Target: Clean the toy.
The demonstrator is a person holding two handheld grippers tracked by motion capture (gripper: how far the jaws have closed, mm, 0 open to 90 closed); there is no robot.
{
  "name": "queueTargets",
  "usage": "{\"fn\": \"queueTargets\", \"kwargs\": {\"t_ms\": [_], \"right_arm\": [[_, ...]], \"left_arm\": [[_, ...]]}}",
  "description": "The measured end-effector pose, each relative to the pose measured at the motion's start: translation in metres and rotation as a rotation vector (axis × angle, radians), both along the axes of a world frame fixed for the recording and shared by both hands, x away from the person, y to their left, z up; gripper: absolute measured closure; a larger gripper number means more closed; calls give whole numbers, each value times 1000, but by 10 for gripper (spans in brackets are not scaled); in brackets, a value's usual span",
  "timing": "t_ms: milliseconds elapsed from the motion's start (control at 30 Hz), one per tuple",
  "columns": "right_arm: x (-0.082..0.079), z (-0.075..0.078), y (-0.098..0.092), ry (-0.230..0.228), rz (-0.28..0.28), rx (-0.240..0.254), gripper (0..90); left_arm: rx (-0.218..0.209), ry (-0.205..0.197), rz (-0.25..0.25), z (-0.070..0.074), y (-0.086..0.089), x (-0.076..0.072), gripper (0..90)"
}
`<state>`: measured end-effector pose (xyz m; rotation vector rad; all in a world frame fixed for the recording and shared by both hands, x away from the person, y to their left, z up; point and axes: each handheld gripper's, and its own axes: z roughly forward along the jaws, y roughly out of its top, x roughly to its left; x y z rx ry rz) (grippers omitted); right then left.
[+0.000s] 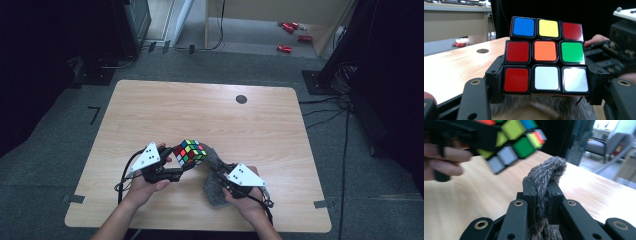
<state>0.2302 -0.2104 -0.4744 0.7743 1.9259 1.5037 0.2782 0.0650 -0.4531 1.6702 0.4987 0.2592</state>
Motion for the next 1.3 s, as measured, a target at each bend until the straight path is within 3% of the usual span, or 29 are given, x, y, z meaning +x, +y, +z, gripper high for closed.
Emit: {"fn": "queueTargets", "kwargs": {"t_ms": [133, 367, 733, 967, 1300], "right_arm": [[4, 3, -16, 12, -63, 32, 818], [13, 7, -40, 31, -173, 61, 818], [21, 6, -65, 61, -267, 82, 816], [26, 2, -78, 78, -310, 80, 806], [30, -4, -85, 117, -352, 83, 794]], "left_arm": [[30, 13, 37, -5, -2, 3, 352], [157, 52, 122, -20, -13, 12, 352], [271, 136, 222, -36, -22, 26, 352], [338, 146, 262, -46, -28, 32, 352], [405, 131, 262, -52, -36, 32, 351]]}}
